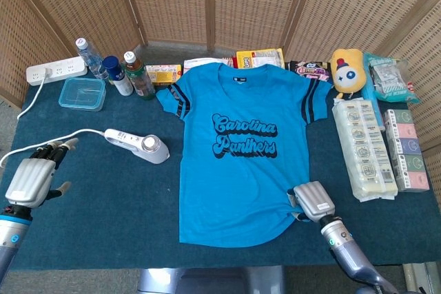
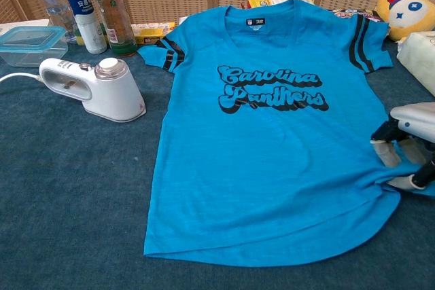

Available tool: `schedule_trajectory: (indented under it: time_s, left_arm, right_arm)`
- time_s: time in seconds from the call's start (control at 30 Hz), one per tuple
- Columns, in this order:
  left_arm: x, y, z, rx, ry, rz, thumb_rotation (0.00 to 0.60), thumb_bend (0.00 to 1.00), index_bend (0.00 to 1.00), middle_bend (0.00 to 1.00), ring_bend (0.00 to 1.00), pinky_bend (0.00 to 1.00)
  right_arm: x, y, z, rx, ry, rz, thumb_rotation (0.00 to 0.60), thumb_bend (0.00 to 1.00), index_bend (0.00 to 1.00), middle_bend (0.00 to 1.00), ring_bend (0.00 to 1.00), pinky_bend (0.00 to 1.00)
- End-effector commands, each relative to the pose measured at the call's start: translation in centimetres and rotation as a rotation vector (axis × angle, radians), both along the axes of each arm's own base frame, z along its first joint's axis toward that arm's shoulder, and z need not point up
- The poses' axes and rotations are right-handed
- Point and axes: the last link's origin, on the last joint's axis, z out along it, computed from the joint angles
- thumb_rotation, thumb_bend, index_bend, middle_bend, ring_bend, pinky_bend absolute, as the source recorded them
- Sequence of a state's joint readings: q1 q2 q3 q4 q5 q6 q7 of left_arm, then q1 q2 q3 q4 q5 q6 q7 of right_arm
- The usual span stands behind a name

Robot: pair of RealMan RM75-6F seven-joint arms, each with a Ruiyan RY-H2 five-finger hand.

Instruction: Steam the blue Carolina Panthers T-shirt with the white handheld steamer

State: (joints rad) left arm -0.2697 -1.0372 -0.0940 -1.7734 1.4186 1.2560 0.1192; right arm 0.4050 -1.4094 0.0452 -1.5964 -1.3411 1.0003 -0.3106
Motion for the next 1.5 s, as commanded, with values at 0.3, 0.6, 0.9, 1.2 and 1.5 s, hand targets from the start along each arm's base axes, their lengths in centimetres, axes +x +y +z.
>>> schedule_trajectory:
  time_s: [0.3,0.6,0.9,1.2,1.5]
  left_arm:
    - [-1.2,3.3,-1.2,-0.058,0.034,0.054,0.6,0.25,0.09,0.24,0.14,0.24]
    - [-1.0,6.8,-3.4,-0.056,0.073,0.038,0.6,0.33,0.09,0.23,0.14,0.24]
    - [-0.3,10.2,-6.6,-0.063,0.089,-0.028,0.6,0.33,0.09,0.23,0.14,0.24]
    - [0.7,12.5,-9.3,-0.09,0.115,-0.086,0.6,0.34,0.09,0.23,0.14,0.24]
    - [1.6,14.0,-11.9,-0.134,0.126,-0.118,0.6,0.34,0.09,0.23,0.14,0.24]
  right_arm:
    - [-0.3,-0.1,0.3,-0.002,-0.004,-0.014,0.6,0.36,0.69,0.65,0.72,0.85]
    - [-0.3,-0.4,0.4,-0.003,-0.007,-0.022,0.6,0.36,0.69,0.66,0.73,0.86]
    - [-0.3,-0.8,0.6,-0.005,-0.008,-0.034,0.6,0.37,0.7,0.66,0.73,0.86]
    - [-0.3,-1.3,0.6,-0.008,-0.008,-0.042,0.6,0.37,0.7,0.66,0.73,0.86]
    - [-0.5,-1.6,0.9,-0.014,-0.007,-0.049,0.6,0.37,0.7,0.66,0.74,0.86]
